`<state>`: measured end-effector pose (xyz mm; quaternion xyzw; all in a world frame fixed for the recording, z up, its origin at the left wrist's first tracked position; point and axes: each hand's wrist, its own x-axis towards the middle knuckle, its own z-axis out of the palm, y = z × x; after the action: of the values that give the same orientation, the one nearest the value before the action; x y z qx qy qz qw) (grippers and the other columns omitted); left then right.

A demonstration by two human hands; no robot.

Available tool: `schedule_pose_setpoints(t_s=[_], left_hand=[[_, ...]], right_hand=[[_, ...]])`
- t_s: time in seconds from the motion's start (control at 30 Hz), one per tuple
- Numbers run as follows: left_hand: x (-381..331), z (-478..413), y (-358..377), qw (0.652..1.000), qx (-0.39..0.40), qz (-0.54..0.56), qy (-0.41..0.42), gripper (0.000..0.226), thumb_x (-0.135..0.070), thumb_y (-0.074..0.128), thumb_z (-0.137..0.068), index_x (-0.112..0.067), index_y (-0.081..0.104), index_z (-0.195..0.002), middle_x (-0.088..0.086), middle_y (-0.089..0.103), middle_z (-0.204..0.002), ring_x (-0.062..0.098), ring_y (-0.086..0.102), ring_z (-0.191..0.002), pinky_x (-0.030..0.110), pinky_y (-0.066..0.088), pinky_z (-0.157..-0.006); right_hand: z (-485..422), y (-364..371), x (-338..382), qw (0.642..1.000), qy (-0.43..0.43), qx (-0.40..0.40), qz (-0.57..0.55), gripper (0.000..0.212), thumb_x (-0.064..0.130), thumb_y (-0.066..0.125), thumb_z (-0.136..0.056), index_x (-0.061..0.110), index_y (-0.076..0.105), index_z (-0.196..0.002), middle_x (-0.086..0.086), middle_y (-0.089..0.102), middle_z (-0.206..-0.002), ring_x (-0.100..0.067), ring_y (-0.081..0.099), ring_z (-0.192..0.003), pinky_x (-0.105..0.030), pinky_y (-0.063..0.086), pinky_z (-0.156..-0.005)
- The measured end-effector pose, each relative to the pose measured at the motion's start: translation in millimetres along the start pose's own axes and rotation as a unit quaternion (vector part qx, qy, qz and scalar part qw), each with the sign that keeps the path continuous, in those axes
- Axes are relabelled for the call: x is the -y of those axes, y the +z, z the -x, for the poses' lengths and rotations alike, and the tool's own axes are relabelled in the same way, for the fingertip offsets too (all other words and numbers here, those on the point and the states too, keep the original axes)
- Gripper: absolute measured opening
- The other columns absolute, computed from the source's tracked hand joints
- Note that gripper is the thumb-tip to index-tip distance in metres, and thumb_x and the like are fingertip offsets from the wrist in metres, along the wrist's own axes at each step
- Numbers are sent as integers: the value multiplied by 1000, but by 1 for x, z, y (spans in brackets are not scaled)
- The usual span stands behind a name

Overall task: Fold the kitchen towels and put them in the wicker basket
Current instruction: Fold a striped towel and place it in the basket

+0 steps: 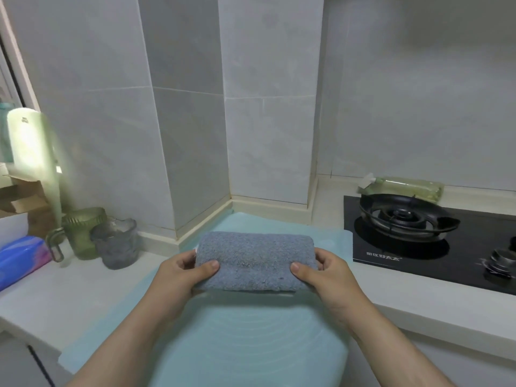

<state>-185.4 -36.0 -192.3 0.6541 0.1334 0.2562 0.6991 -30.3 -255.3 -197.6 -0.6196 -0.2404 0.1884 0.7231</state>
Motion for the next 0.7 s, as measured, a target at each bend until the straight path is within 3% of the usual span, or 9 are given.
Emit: schedule_pose_setpoints(t_s=[0.13,0.3,0.37,0.47,0.53,0.7], left_hand=[[0,-21,-3,1000,-17,-6,-21,76,-45,94,-36,-5,75,-98,16,74,-101,25,71,-86,29,58,-68],[-17,-34,4,996,-61,28,-54,86,-48,95,-28,-4,72,-98,15,75,-95,21,72,-79,27,59,-66],[-32,-36,8,995,-61,40,-63,67,-38,95,-38,-5,75,-93,17,75,-95,22,73,-78,26,58,-65],[-60,-38,15,991,-73,67,-84,26,-11,78,-67,-3,75,-92,18,75,-93,19,72,-74,24,57,-61],[-80,-41,20,990,-77,69,-97,20,-1,74,-76,0,72,-95,17,74,-89,18,72,-70,24,57,-60],[-125,-52,26,989,-77,53,-118,17,2,69,-83,3,70,-99,20,74,-95,21,71,-76,26,60,-67]], right_hand=[[-20,0,4,1000,20,1,-7,26,-2,70,-84,10,68,-106,-7,76,-99,-24,73,-93,-34,58,-85],[-33,4,26,998,58,-10,-4,25,0,70,-84,10,68,-107,-7,76,-100,-24,73,-92,-35,57,-84],[-35,7,42,998,67,-15,-1,25,0,70,-85,10,68,-107,-7,76,-100,-24,74,-92,-34,58,-82],[-36,10,70,996,83,-23,-4,25,0,69,-85,10,68,-108,-7,76,-100,-24,74,-92,-36,57,-84],[-37,12,90,995,95,-31,-11,25,-1,69,-85,9,68,-108,-8,76,-100,-26,73,-92,-40,57,-86],[-41,13,139,992,117,-39,-10,27,0,69,-85,8,67,-111,-10,76,-100,-29,73,-94,-48,55,-91]])
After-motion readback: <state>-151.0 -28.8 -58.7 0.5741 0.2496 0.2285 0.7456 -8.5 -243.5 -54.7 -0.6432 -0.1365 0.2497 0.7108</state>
